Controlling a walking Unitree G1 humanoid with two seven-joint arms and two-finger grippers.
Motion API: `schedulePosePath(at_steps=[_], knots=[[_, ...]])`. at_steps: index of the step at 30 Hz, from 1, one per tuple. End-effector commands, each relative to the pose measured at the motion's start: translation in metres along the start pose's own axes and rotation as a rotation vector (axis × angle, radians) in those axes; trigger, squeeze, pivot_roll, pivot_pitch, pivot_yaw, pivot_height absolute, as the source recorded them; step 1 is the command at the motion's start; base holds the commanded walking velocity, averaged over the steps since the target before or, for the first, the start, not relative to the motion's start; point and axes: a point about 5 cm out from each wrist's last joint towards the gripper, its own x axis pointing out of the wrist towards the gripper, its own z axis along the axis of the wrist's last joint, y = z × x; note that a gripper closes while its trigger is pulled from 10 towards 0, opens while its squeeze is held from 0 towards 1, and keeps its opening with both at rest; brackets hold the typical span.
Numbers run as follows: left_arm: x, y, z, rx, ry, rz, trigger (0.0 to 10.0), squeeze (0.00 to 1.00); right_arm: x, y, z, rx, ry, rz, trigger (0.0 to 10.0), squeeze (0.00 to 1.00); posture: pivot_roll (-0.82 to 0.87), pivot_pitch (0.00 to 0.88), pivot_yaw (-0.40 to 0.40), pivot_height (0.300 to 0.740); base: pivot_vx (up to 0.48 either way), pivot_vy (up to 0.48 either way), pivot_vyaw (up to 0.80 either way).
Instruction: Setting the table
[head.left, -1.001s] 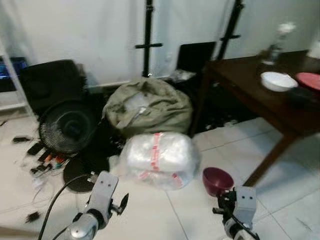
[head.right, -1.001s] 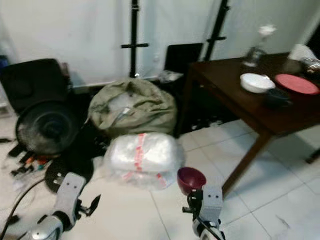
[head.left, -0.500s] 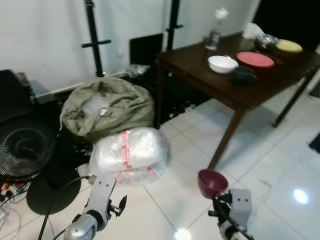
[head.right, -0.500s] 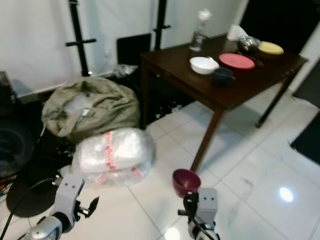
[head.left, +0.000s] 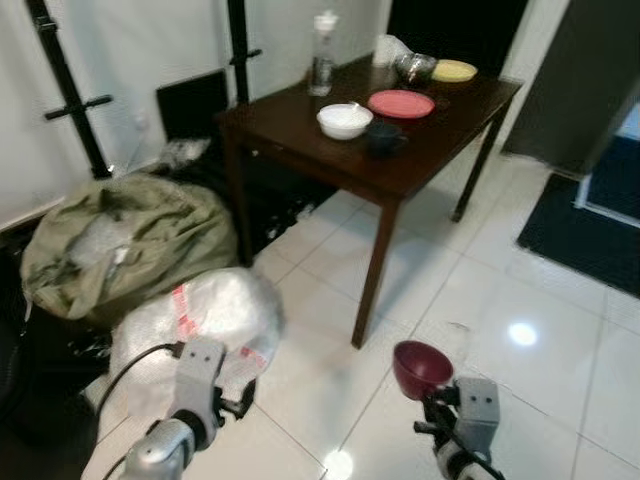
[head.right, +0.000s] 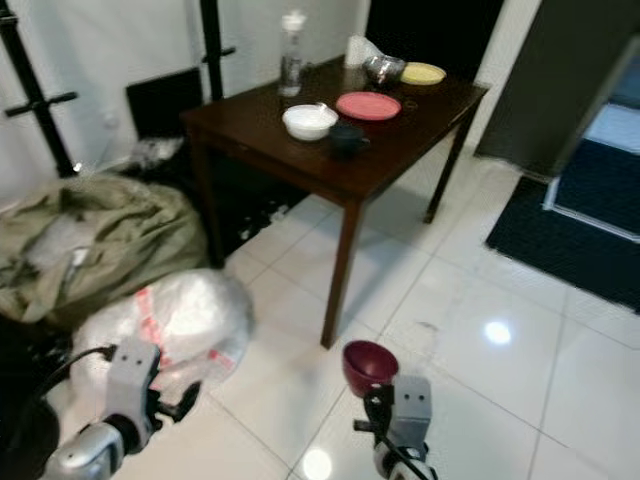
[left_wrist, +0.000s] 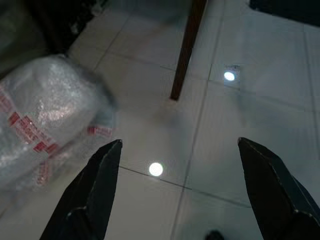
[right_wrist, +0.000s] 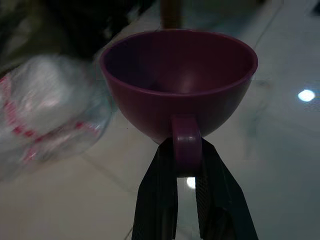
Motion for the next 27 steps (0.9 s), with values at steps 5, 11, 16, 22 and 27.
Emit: schedulePosePath(at_steps=[5, 11, 16, 22, 27], knots=[[-0.0024, 0.0013, -0.0079, -0.008, 0.029, -0.001, 10.0, 0.0, -0.0055, 0.0015, -0.0106, 0.013, 0.029, -0.003, 10.0, 0.0, 0.05, 0.049, 0.059, 0.74, 0.0, 0.0, -0.75], [-0.0022, 0.0012, -0.0077, -0.01, 0.025, -0.001, 10.0, 0.0, -0.0051, 0.0016, -0.0103, 0.013, 0.027, -0.002, 10.0, 0.0, 0.05, 0.049, 0.059, 0.74, 0.0, 0.0, -0.75], [-0.0025, 0.0016, -0.0076, -0.008, 0.025, 0.003, 10.0, 0.0, -0.0052, 0.0014, -0.0108, 0.014, 0.029, -0.003, 10.0, 0.0, 0.05, 0.054, 0.059, 0.74, 0.0, 0.0, -0.75], [-0.0025, 0.0018, -0.0074, -0.008, 0.024, 0.006, 10.0, 0.0, -0.0052, 0.0015, -0.0109, 0.014, 0.029, -0.003, 10.0, 0.0, 0.05, 0.056, 0.058, 0.74, 0.0, 0.0, -0.75], [-0.0024, 0.0017, -0.0077, -0.011, 0.023, 0.005, 10.0, 0.0, -0.005, 0.0012, -0.011, 0.013, 0.029, -0.003, 10.0, 0.0, 0.05, 0.056, 0.058, 0.74, 0.0, 0.0, -0.75]])
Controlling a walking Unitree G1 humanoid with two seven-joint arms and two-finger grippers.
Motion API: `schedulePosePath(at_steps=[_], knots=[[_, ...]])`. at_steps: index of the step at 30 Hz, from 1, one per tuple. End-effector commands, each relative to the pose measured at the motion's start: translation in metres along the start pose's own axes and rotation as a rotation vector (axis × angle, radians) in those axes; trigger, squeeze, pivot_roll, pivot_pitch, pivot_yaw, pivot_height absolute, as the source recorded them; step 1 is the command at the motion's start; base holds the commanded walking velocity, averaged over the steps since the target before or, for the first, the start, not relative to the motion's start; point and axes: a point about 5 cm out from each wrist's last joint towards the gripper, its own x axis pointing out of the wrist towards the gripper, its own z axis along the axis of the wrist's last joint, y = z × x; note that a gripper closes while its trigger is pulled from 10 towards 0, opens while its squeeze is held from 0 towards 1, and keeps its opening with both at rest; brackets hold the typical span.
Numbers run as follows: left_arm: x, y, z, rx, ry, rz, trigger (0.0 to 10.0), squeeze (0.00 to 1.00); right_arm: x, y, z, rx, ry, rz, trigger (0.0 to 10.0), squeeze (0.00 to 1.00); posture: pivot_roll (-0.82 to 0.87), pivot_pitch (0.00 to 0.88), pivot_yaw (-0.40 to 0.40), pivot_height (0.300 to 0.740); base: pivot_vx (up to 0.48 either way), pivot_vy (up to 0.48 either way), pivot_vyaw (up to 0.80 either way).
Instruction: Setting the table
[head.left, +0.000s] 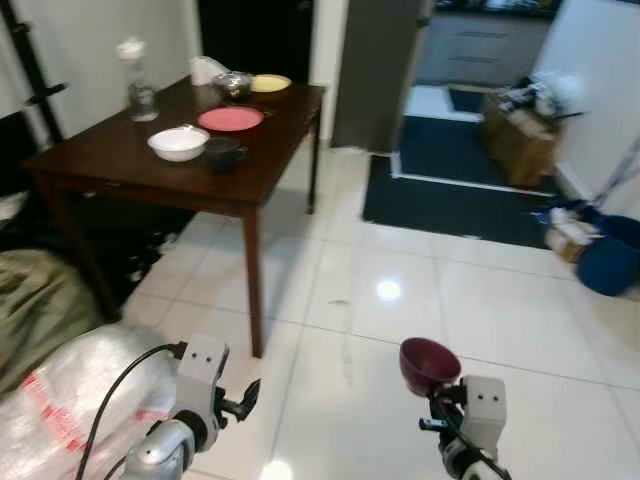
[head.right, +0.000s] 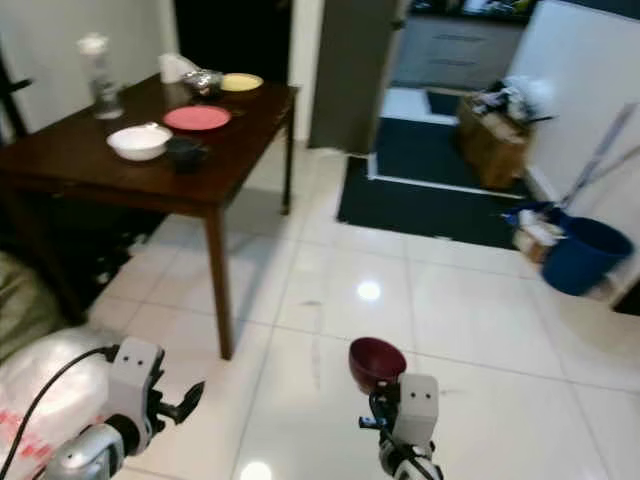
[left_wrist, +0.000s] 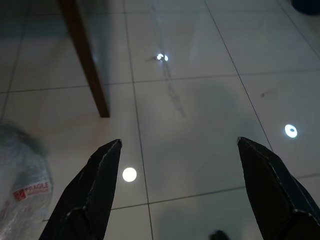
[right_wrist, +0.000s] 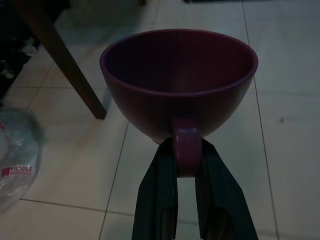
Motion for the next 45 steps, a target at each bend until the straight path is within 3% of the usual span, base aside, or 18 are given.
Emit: schedulePosePath(at_steps=[1, 9, 15, 17, 18, 25, 31, 34, 36, 45], knots=[[-0.001, -0.001, -0.007, -0.01, 0.02, 0.0, 10.0, 0.0, -0.002, -0.002, -0.003, 0.0, 0.01, -0.006, 10.0, 0.0, 0.05, 0.056, 0.058, 0.74, 0.0, 0.0, -0.75], [-0.004, 0.006, -0.01, 0.006, 0.028, 0.044, 10.0, 0.0, 0.0, 0.002, 0.0, -0.013, 0.002, 0.016, 10.0, 0.0, 0.06, 0.058, 0.054, 0.74, 0.0, 0.0, -0.75], [-0.025, 0.043, -0.037, 0.065, 0.11, 0.288, 10.0, 0.0, 0.013, 0.027, 0.006, -0.071, 0.005, 0.153, 10.0, 0.0, 0.12, 0.053, 0.005, 0.74, 0.0, 0.0, -0.75], [-0.025, 0.043, -0.037, 0.065, 0.11, 0.288, 10.0, 0.0, 0.013, 0.027, 0.006, -0.071, 0.005, 0.153, 10.0, 0.0, 0.12, 0.053, 0.005, 0.74, 0.0, 0.0, -0.75], [-0.033, 0.049, -0.049, 0.068, 0.139, 0.339, 10.0, 0.0, 0.017, 0.039, 0.006, -0.088, 0.015, 0.219, 10.0, 0.0, 0.16, 0.056, -0.023, 0.74, 0.0, 0.0, -0.75], [-0.04, 0.057, -0.061, 0.053, 0.166, 0.447, 10.0, 0.0, 0.019, 0.062, 0.006, -0.116, 0.037, 0.374, 10.0, 0.0, 0.16, 0.051, -0.055, 0.74, 0.0, 0.0, -0.75], [-0.029, 0.044, -0.049, 0.146, 0.084, 0.396, 10.0, 0.0, 0.02, 0.058, 0.011, -0.079, 0.017, 0.397, 10.0, 0.0, 0.13, 0.045, -0.047, 0.74, 0.0, 0.0, -0.12], [-0.02, 0.032, -0.038, 0.182, 0.02, 0.349, 10.0, 0.0, 0.019, 0.054, 0.014, -0.061, 0.003, 0.399, 10.0, 0.0, 0.11, 0.056, -0.056, 0.74, 0.243, 0.0, 0.0], [-0.007, 0.015, -0.021, 0.221, -0.062, 0.293, 10.0, 0.0, 0.016, 0.046, 0.017, -0.068, -0.014, 0.391, 10.0, 0.0, 0.08, 0.058, -0.057, 0.74, 0.48, 0.0, 0.0], [0.005, 0.0, -0.009, 0.209, -0.125, 0.251, 10.0, 0.0, 0.019, 0.036, 0.022, -0.075, -0.024, 0.363, 10.0, 0.0, 0.06, 0.051, -0.056, 0.74, 0.48, 0.0, 0.0]])
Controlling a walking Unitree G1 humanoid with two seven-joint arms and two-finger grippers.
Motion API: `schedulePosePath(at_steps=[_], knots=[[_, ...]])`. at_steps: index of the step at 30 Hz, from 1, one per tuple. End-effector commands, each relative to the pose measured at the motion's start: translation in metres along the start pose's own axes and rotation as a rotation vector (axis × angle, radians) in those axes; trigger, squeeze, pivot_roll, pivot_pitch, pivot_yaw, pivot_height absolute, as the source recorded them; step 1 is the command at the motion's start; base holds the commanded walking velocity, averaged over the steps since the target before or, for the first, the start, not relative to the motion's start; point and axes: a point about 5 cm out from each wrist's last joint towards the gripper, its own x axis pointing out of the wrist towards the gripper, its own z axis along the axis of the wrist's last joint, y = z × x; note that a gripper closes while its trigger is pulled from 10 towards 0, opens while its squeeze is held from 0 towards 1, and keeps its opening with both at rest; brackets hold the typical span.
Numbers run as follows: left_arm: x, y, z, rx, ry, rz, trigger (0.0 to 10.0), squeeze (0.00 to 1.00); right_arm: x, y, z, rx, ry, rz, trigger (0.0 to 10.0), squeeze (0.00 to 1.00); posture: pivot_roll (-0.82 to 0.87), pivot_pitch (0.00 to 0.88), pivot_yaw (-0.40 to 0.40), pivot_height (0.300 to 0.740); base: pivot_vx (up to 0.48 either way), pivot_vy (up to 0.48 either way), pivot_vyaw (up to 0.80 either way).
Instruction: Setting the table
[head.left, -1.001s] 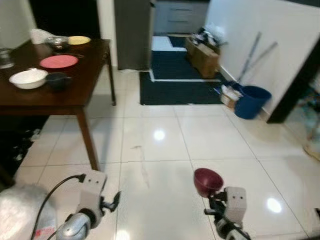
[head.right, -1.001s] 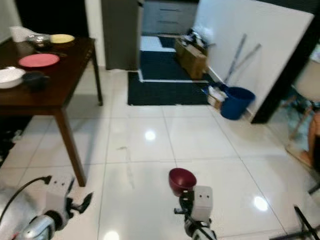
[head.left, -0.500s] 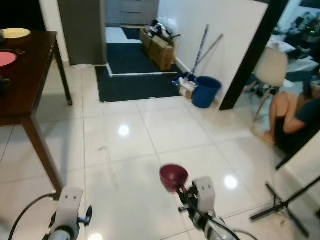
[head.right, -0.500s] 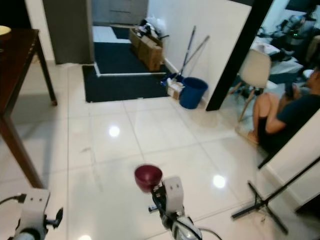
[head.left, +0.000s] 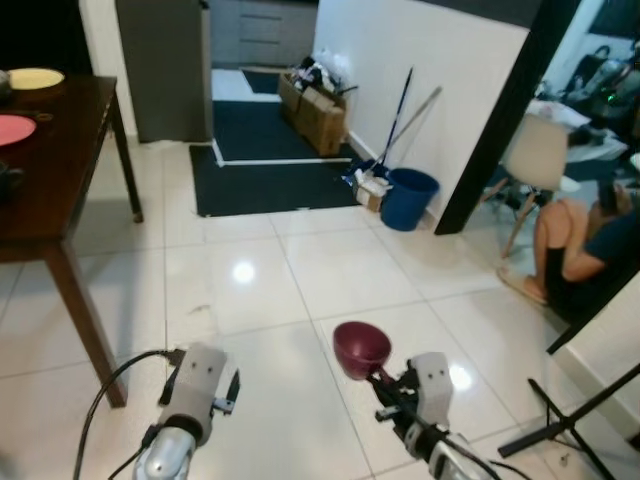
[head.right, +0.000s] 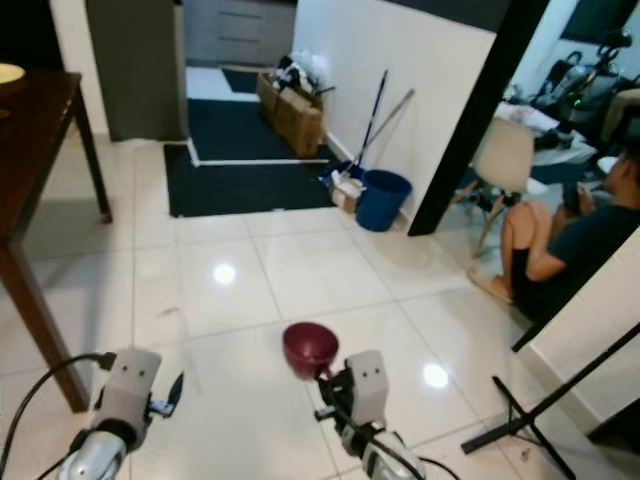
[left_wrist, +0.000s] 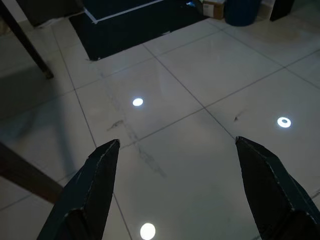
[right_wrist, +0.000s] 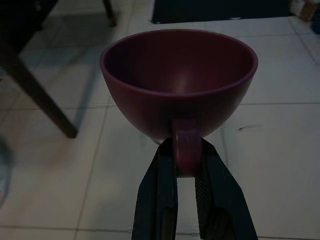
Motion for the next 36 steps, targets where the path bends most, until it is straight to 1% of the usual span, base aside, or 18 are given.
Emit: schedulePosePath(at_steps=[1, 6, 16, 36], knots=[[-0.002, -0.005, -0.005, 0.013, 0.01, -0.021, 10.0, 0.0, 0.001, 0.0, 0.0, 0.014, 0.0, 0.001, 10.0, 0.0, 0.06, 0.05, -0.056, 0.74, 0.48, 0.0, 0.0], [0.0, -0.008, -0.003, 0.019, -0.001, -0.035, 10.0, 0.0, 0.003, -0.001, 0.002, 0.014, -0.003, 0.001, 10.0, 0.0, 0.06, 0.049, -0.056, 0.74, 0.48, 0.0, 0.0], [-0.001, -0.012, -0.004, 0.034, -0.013, -0.075, 10.0, 0.0, 0.004, -0.005, 0.005, 0.016, -0.017, -0.039, 10.0, 0.0, 0.07, 0.046, -0.04, 0.74, 0.48, 0.0, 0.0], [0.001, -0.014, -0.002, 0.052, -0.025, -0.121, 10.0, 0.0, 0.0, -0.01, 0.003, 0.019, -0.028, -0.098, 10.0, 0.0, 0.05, 0.044, 0.003, 0.74, 0.48, 0.0, 0.0]])
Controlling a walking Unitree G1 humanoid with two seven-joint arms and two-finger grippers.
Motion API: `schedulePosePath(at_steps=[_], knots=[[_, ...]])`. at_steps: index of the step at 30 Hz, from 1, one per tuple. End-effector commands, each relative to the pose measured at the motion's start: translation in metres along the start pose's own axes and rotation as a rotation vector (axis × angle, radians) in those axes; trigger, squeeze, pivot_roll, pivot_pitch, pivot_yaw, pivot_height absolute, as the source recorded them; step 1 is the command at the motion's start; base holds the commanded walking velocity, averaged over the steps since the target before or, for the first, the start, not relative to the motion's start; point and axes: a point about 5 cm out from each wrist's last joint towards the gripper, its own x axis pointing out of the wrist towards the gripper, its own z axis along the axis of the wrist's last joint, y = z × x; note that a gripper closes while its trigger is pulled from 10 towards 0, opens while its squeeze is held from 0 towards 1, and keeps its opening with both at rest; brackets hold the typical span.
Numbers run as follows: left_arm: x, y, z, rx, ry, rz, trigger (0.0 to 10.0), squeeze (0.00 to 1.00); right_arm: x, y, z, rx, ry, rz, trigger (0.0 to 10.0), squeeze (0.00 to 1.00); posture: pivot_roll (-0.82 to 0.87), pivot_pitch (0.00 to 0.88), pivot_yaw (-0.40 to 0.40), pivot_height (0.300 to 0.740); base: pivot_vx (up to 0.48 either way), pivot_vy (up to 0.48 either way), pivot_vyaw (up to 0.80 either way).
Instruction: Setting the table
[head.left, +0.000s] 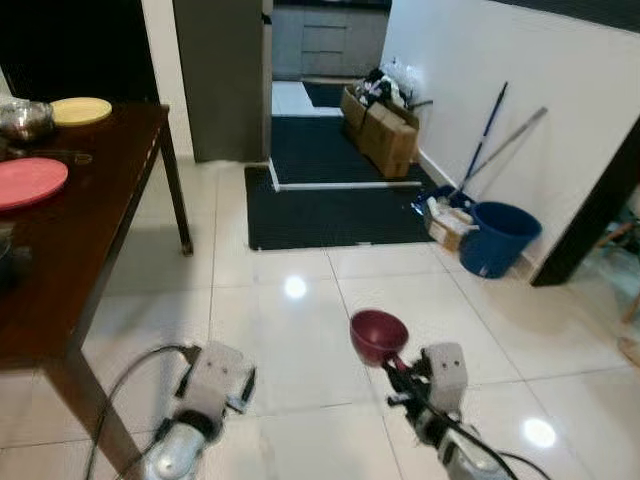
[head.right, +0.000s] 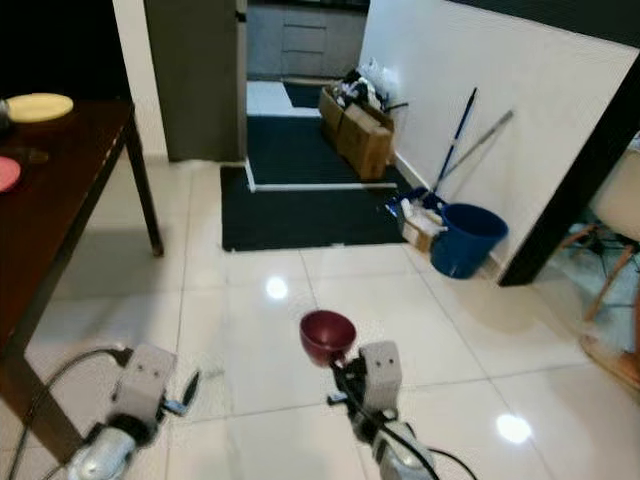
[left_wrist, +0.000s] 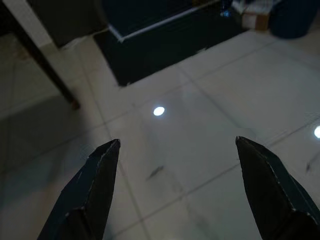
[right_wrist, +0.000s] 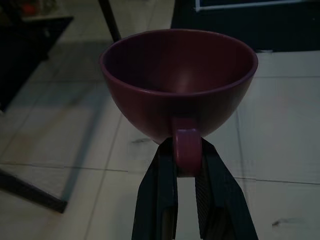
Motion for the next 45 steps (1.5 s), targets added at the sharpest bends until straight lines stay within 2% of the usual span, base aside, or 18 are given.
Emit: schedulePosePath(at_steps=[1, 31, 34, 38, 39, 45], knots=[[-0.005, 0.002, -0.009, 0.01, 0.034, -0.004, 10.0, 0.0, -0.001, 0.001, -0.002, 0.004, -0.005, -0.006, 10.0, 0.0, 0.05, 0.044, 0.003, 0.74, 0.48, 0.0, 0.0], [-0.003, 0.003, -0.007, 0.03, 0.028, -0.044, 10.0, 0.0, -0.004, 0.002, -0.004, 0.017, -0.02, -0.038, 10.0, 0.0, 0.07, 0.042, 0.037, 0.74, 0.48, 0.0, 0.0], [-0.002, 0.006, -0.006, 0.036, 0.024, -0.042, 10.0, 0.0, -0.001, 0.002, 0.0, 0.021, -0.038, -0.041, 10.0, 0.0, 0.08, 0.04, 0.047, 0.74, 0.48, 0.0, 0.0], [0.0, 0.016, 0.0, 0.061, 0.009, -0.038, 10.0, 0.0, 0.007, 0.005, 0.011, 0.028, -0.084, -0.048, 10.0, 0.0, 0.12, 0.019, 0.077, 0.74, 0.48, 0.0, 0.0], [0.001, 0.023, 0.003, 0.076, 0.0, -0.035, 10.0, 0.0, 0.011, 0.007, 0.015, 0.031, -0.104, -0.052, 10.0, 0.0, 0.13, 0.008, 0.092, 0.74, 0.48, 0.0, 0.0], [0.007, 0.037, 0.011, 0.103, -0.011, -0.024, 10.0, 0.0, 0.02, 0.016, 0.023, 0.034, -0.136, -0.044, 10.0, 0.0, 0.16, 0.0, 0.127, 0.74, 0.48, 0.0, 0.0]])
